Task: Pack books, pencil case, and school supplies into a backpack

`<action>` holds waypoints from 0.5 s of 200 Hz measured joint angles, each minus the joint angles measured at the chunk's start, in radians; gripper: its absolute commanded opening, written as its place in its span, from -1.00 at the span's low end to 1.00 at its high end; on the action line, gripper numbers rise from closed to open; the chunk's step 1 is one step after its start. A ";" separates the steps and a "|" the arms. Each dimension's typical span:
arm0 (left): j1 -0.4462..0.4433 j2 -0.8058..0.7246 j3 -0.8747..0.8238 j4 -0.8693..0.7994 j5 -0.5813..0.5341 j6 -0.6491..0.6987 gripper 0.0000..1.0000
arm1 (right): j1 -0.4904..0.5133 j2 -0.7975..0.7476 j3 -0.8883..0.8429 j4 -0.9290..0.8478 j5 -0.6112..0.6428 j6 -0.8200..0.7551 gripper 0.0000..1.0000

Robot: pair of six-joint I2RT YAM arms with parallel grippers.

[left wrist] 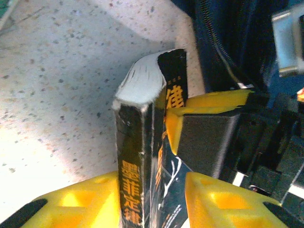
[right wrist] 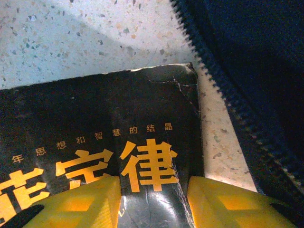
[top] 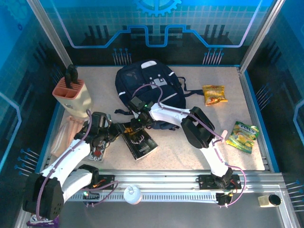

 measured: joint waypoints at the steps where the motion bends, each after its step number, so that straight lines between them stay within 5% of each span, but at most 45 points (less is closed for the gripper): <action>1: 0.000 0.000 -0.002 0.004 0.000 0.000 -0.23 | 0.000 0.000 0.000 0.000 0.000 0.000 -0.16; 72: -0.019 0.039 -0.017 0.098 0.006 -0.001 -0.26 | -0.007 -0.003 -0.008 0.007 -0.011 0.011 -0.20; 100: -0.019 0.069 -0.017 0.111 0.005 -0.009 -0.42 | -0.008 -0.013 -0.023 0.023 -0.012 0.012 -0.20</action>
